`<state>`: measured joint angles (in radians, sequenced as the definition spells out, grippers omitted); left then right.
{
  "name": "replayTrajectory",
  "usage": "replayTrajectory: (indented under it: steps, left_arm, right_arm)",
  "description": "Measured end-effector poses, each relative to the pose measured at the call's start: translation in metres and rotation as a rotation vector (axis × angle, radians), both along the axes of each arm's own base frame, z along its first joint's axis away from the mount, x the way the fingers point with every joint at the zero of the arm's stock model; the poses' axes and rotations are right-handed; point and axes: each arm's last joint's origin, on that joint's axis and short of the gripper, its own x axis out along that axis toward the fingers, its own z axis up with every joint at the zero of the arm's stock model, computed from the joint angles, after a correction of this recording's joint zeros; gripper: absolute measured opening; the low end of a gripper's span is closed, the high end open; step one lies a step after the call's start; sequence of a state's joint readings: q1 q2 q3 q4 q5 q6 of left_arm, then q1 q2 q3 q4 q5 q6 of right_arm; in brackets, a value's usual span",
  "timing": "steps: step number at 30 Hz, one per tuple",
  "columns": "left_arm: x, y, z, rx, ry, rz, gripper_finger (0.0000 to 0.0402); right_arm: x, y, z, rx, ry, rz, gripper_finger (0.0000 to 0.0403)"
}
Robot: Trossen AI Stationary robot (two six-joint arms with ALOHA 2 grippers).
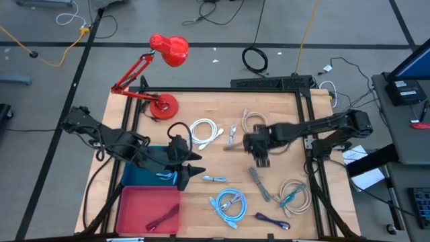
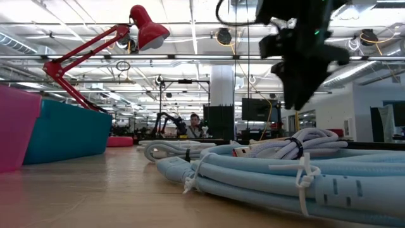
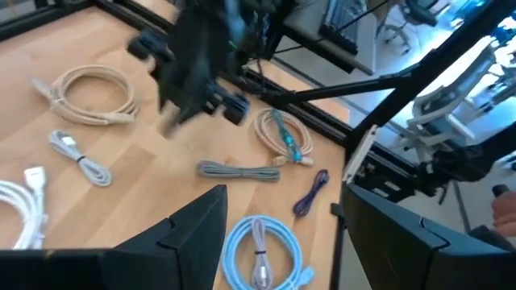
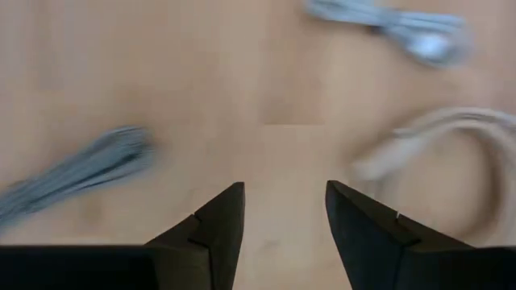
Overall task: Pick & Place USB Port
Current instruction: Put the top brown HDMI cable into the blue bin
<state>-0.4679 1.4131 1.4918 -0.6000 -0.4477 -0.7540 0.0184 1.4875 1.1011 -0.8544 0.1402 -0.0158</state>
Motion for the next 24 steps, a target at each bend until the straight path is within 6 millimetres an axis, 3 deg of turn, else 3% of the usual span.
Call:
replayTrajectory:
  steps: [6,10,16,24]
  left_arm:
    - [0.0,0.0,-0.001,-0.004,0.01,0.009,0.0248]
    - [-0.002,-0.001,-0.003,-0.02,0.034,0.015,0.0248]
    - [-0.008,-0.003,-0.009,-0.035,0.084,0.062,0.0248]
    - [-0.008,-0.003,-0.009,-0.051,0.082,0.089,0.0248]
  right_arm:
    - [-0.011,-0.078,0.0,0.016,0.007,-0.116,0.0166]
    - [-0.022,-0.107,0.001,-0.003,0.023,-0.117,0.0166]
    - [-0.024,-0.11,0.0,0.057,0.022,0.033,0.0166]
    - [-0.008,-0.11,-0.027,0.046,0.1,0.118,0.0167]
